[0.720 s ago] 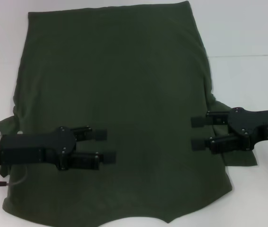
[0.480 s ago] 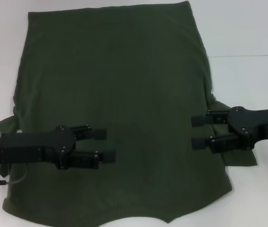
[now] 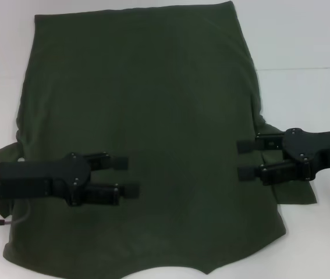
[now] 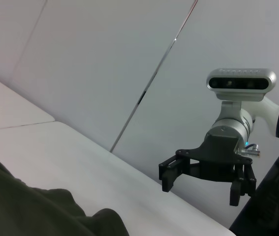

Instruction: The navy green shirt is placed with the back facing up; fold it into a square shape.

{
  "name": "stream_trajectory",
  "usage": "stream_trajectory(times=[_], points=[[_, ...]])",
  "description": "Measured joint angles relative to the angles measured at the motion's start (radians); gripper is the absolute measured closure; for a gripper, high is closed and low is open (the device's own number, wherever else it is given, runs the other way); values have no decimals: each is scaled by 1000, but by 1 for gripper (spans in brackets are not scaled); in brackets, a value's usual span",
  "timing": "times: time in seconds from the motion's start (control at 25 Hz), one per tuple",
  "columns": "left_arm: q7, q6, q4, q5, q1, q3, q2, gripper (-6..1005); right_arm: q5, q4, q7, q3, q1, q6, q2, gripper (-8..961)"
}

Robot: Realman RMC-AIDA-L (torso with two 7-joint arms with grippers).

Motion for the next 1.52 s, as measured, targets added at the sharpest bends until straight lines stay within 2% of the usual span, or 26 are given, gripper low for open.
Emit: stream_trajectory(times=[0.16,0.24,0.52,0.68,0.88,1.16,1.52], points=[[-110,1,31,3,0,-13,18,50,0,-3,7,0,1,0,-3,44],[-211,6,44,24,-5,-49,36,50,0,-4,8,0,1,-1,-3,44],[-416,33,90,178,3,-307,82,50,-3,-3,11,0,6,0,-7,44],[-494,19,103,246,26,-386,100,50,-16,-1,15,0,10,5,-11,44],[-578,-47,103,298,55,-424,105,51,-22,-1,22,0,13,3,-12,44],[-651,-166,102,332,84,-444,95,51,-25,0,24,0,13,5,-12,44],[-677,-233,110,386,109,-511,96,51,-26,0,24,-1,16,9,-13,44]])
